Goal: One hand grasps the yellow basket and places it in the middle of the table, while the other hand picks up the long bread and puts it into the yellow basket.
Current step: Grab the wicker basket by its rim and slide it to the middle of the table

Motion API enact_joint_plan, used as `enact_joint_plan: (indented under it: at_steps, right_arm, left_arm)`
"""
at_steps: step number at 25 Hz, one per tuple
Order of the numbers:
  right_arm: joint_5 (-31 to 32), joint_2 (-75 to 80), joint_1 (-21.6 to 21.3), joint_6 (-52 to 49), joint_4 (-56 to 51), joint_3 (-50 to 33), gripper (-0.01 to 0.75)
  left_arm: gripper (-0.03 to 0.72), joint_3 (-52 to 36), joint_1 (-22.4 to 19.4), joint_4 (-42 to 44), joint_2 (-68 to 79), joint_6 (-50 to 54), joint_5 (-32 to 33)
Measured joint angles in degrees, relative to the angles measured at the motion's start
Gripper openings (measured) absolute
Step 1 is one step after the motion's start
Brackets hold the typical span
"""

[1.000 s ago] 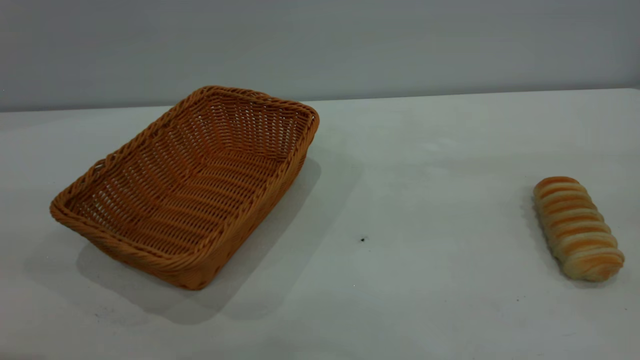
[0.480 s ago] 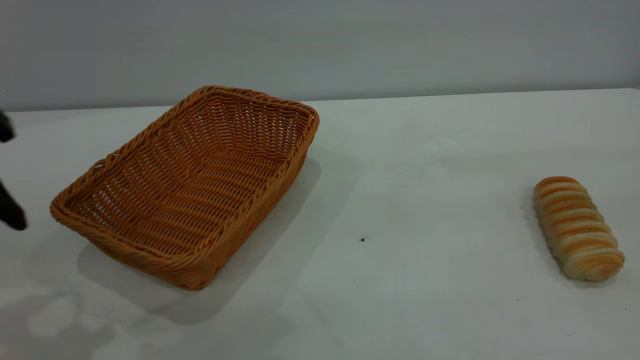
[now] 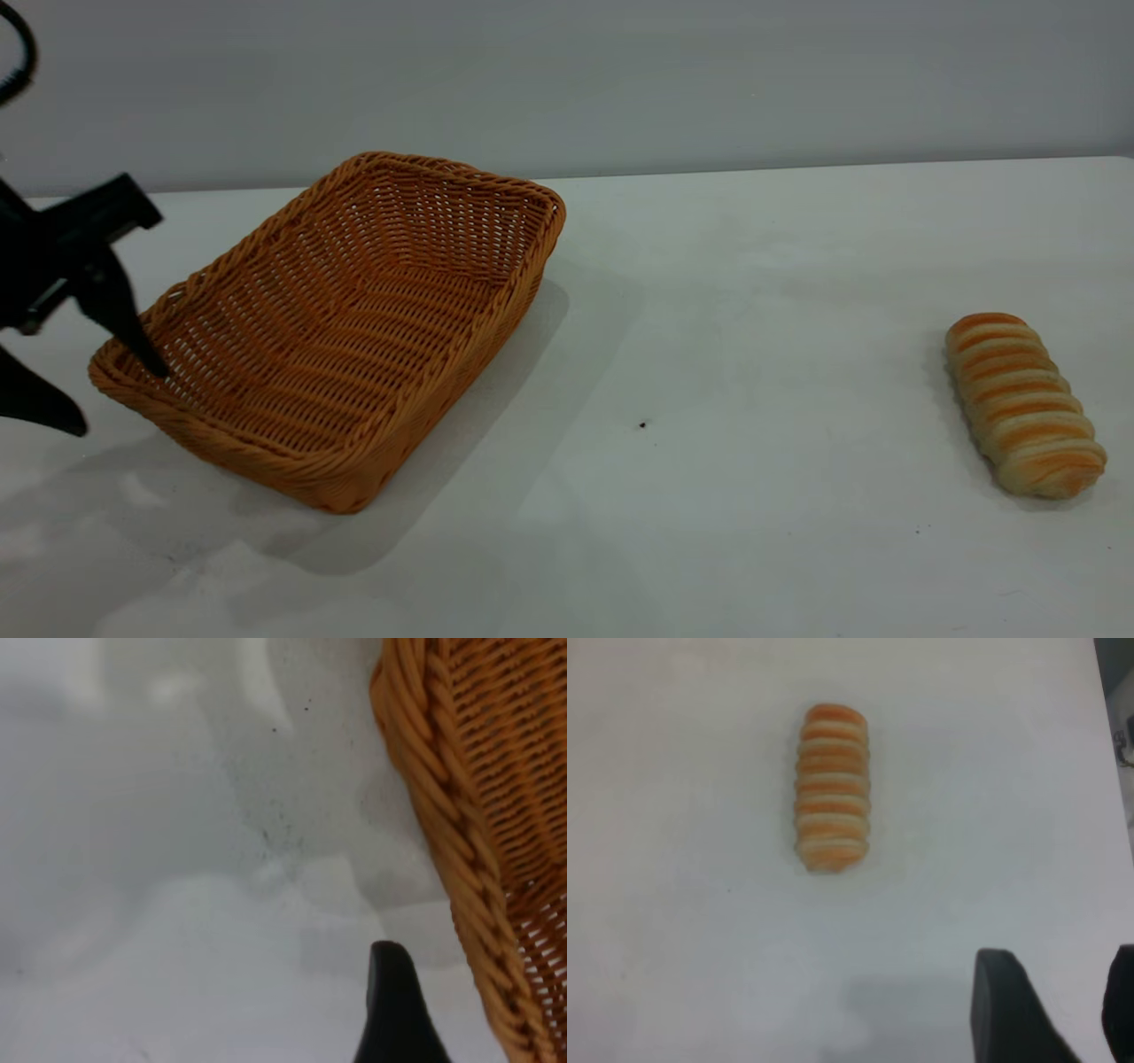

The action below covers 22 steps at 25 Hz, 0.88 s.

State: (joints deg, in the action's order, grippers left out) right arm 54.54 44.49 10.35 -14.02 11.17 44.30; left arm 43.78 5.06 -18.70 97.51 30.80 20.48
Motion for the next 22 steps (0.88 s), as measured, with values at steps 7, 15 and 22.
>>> enact_joint_plan:
  at_steps: [7,15,22]
  right_arm:
    - [-1.16,0.00,0.00,0.00,-0.06,0.00,0.306]
    - [-2.48,0.00,0.00,0.08,-0.06,0.00,0.306]
    - [-2.72,0.00,0.00,0.21,-0.06,0.00,0.306]
  left_arm:
    - [0.513,4.92,0.00,-1.11,6.50,0.00,1.54]
    - [0.513,9.02,0.00,-4.81,13.43,-0.62,1.69]
    - [0.342,9.94,0.00,-9.03,15.51,-3.32,-0.69]
